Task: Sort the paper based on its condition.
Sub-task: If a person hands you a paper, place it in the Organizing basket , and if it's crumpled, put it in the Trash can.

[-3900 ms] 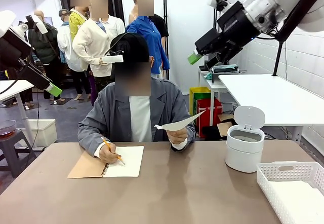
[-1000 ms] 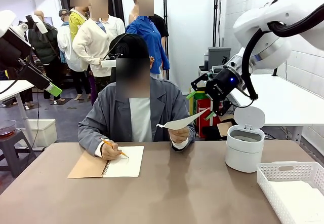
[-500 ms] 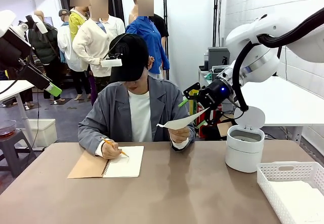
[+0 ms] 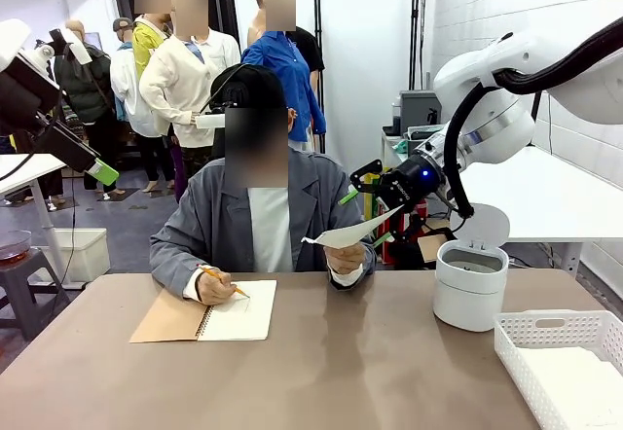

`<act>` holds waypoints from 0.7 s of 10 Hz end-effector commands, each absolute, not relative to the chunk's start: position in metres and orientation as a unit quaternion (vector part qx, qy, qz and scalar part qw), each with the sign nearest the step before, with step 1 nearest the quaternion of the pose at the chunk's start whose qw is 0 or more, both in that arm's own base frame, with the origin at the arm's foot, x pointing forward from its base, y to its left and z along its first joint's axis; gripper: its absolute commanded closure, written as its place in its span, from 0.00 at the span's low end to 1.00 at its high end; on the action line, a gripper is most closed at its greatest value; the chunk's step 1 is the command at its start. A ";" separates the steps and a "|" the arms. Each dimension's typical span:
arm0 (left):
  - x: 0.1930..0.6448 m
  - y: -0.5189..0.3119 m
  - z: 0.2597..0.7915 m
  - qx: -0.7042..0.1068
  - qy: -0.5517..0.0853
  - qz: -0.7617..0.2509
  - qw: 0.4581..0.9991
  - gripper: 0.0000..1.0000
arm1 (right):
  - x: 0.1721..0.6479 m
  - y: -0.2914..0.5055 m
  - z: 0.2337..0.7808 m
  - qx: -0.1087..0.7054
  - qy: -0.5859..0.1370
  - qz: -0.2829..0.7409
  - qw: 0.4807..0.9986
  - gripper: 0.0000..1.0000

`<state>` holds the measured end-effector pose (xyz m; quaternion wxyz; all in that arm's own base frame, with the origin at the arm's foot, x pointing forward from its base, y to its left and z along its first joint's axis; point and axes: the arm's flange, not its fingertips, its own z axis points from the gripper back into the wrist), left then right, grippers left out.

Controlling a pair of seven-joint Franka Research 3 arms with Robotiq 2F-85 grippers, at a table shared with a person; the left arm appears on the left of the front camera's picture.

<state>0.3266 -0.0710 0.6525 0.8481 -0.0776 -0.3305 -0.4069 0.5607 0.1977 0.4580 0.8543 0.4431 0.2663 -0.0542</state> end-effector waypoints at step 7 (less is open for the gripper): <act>0.326 -0.070 0.653 -0.079 -0.332 -0.406 0.848 0.00 | 0.564 0.199 0.457 0.437 0.267 -0.077 0.855 1.00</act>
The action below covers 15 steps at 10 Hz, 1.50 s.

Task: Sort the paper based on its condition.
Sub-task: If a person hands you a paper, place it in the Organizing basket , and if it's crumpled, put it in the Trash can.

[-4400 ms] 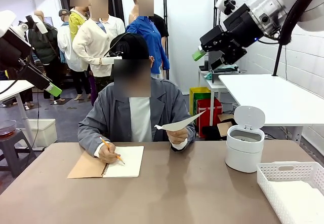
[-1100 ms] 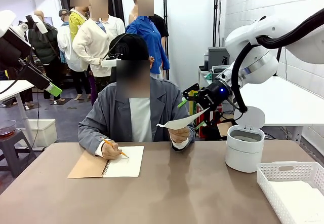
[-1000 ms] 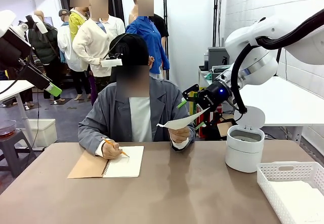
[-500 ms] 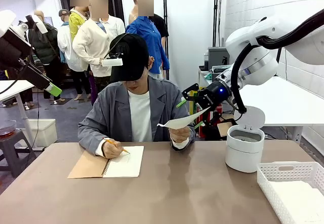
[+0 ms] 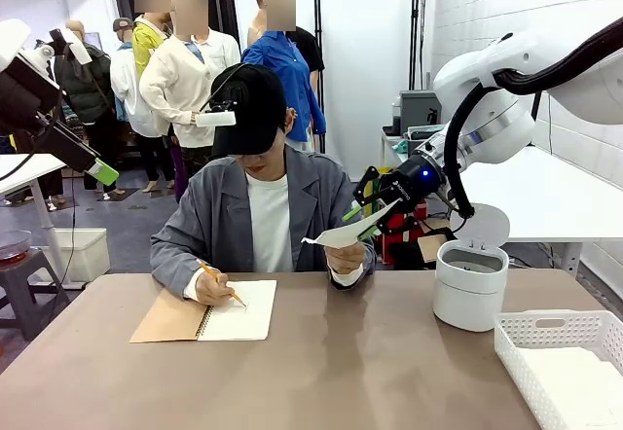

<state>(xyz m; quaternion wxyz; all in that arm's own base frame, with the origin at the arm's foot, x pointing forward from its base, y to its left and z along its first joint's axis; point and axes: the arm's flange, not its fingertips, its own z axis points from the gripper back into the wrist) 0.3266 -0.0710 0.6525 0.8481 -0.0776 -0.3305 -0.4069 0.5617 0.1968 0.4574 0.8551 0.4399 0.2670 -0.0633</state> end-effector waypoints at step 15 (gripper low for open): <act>0.326 -0.070 0.653 -0.079 -0.332 -0.406 0.848 0.00 | 0.519 0.191 0.498 0.414 0.231 -0.009 0.880 1.00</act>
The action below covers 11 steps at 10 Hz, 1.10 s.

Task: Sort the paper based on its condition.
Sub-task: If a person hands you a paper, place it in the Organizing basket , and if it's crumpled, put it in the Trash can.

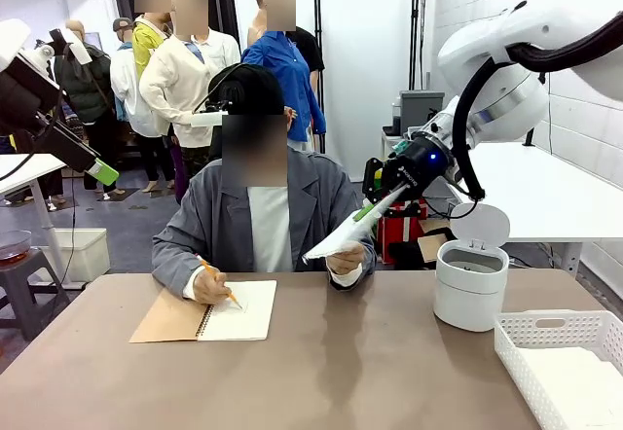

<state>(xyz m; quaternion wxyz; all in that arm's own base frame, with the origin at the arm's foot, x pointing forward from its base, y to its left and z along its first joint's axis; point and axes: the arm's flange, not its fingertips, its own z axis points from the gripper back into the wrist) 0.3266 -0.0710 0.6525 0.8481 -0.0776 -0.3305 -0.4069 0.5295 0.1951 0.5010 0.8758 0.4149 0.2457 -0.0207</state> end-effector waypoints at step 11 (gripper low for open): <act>0.326 -0.070 0.653 -0.079 -0.332 -0.406 0.848 0.00 | 0.389 0.050 0.530 0.240 -0.147 0.151 0.948 1.00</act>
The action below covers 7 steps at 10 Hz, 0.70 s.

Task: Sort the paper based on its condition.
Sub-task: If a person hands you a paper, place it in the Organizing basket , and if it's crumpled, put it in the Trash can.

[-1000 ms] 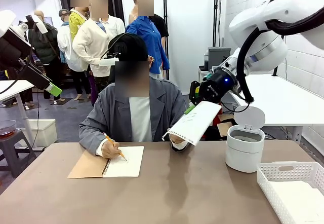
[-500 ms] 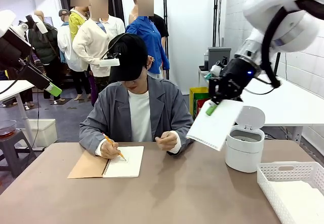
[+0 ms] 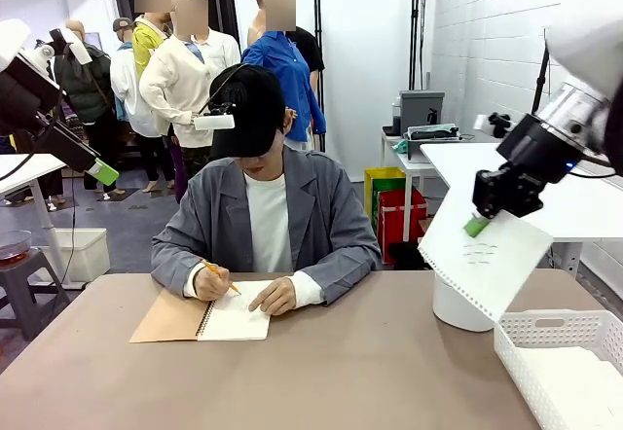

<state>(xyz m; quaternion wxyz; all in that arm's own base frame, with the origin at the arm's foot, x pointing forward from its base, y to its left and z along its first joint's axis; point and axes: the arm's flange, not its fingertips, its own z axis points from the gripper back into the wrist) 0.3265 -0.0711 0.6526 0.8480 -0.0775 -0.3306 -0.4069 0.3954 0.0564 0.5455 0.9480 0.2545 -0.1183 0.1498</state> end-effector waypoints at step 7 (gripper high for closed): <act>0.326 -0.070 0.653 -0.079 -0.332 -0.406 0.848 0.00 | 0.367 -0.028 0.488 0.239 -0.191 0.107 0.946 1.00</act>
